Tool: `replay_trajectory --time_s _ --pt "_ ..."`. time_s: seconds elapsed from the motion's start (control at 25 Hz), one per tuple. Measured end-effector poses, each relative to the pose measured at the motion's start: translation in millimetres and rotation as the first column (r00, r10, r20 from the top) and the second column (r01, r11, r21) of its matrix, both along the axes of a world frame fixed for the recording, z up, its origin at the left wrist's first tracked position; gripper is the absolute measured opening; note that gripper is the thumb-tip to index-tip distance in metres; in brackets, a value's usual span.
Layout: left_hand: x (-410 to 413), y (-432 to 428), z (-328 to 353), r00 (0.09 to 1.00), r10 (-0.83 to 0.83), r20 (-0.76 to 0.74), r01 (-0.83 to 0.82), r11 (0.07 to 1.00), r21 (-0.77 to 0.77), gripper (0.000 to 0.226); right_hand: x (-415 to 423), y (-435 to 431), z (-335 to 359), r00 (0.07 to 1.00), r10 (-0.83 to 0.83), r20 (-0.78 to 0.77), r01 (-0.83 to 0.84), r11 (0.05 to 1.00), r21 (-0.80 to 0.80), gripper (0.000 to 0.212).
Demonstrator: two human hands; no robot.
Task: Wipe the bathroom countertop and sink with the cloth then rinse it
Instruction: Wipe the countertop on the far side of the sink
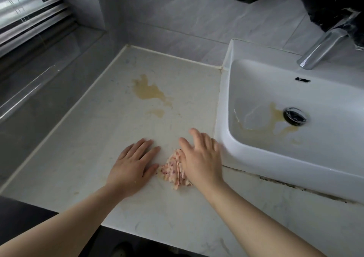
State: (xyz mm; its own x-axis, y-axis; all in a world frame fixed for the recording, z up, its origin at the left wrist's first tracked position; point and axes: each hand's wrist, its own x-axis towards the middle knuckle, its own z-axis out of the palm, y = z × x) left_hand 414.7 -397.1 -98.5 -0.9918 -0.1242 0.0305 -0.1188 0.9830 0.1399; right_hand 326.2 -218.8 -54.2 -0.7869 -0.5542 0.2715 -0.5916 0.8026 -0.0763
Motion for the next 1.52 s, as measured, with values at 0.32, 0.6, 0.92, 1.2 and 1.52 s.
replay_trajectory --time_s 0.32,0.6,0.92,1.2,1.52 --pt "19 -23 1 0.996 0.081 0.019 -0.082 0.995 0.054 0.06 -13 -20 -27 0.965 -0.14 0.224 0.115 0.986 0.121 0.052" --pt "51 -43 1 0.972 0.224 0.075 -0.227 0.973 0.033 0.078 -4 -29 -34 0.81 -0.35 0.47 0.341 0.934 0.108 0.055" --pt "51 -42 -1 0.974 0.218 0.054 -0.221 0.974 0.047 0.068 91 41 -51 0.98 -0.005 0.198 -0.007 0.998 0.062 0.049" --pt "50 -43 4 0.974 0.198 0.113 -0.204 0.978 0.043 0.079 73 -8 -52 0.97 -0.169 0.176 0.163 0.985 0.048 0.049" --pt "103 -88 24 0.947 0.177 0.269 -0.195 0.98 0.04 0.094 75 -25 -47 0.884 -0.438 0.164 0.438 0.898 0.033 0.053"
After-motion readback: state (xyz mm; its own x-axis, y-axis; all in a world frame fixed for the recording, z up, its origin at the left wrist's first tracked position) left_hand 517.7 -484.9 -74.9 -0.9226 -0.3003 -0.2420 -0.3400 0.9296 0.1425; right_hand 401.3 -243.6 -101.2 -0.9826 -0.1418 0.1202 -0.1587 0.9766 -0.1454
